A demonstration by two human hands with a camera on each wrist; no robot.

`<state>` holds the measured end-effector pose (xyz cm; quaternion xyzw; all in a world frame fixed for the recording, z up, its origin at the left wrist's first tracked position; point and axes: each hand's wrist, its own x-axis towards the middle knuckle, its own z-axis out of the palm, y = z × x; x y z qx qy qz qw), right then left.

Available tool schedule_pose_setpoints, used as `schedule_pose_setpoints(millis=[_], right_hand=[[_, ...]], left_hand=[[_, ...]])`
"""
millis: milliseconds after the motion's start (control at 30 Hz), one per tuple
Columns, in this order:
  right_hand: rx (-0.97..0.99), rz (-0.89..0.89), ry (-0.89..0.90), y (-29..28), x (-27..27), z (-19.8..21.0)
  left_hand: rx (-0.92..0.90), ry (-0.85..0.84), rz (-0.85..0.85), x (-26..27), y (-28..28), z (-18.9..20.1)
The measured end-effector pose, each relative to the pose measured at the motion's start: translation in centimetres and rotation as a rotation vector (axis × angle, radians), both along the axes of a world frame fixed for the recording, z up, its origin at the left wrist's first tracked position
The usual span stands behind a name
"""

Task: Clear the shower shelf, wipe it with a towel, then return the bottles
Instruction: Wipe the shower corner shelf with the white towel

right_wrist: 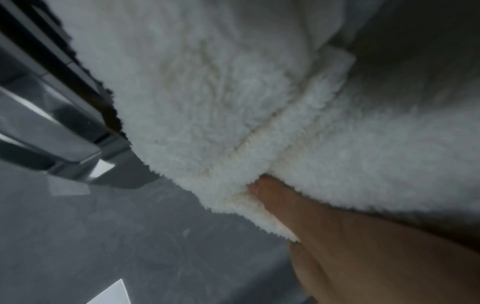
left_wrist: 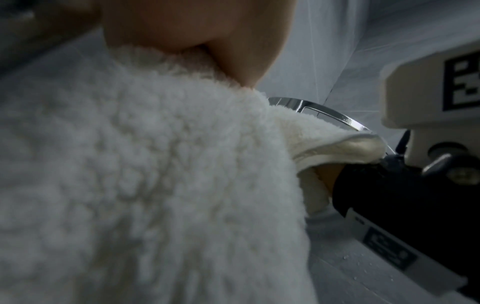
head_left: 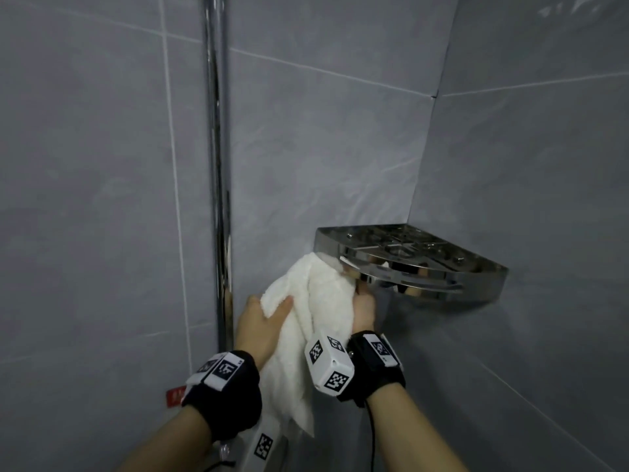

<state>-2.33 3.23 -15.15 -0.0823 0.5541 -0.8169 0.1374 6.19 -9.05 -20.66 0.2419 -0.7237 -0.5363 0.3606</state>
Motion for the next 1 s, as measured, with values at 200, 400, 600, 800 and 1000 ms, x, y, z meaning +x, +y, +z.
schedule_pose_setpoints(millis=[200,400,600,800,1000], right_hand=[[-0.200,0.053,-0.082,0.5,1.3,1.0],[-0.299,0.018,-0.170,3.7,2.0,0.3],[-0.318,-0.016,-0.178,7.9,2.8,0.5],[-0.281,-0.083,-0.166,11.8,2.6,0.9],[-0.391,-0.153,-0.139,17.2,0.5,1.9]], left_hand=[[-0.090,-0.062,0.038,2.1,1.1,0.3],[-0.096,-0.079,-0.029,2.8,2.5,-0.2],[-0.100,-0.039,-0.118,2.2,5.4,-0.7],[-0.067,-0.093,-0.211,1.3,8.8,-0.9],[-0.074,-0.079,-0.368,-1.2,13.0,0.2]])
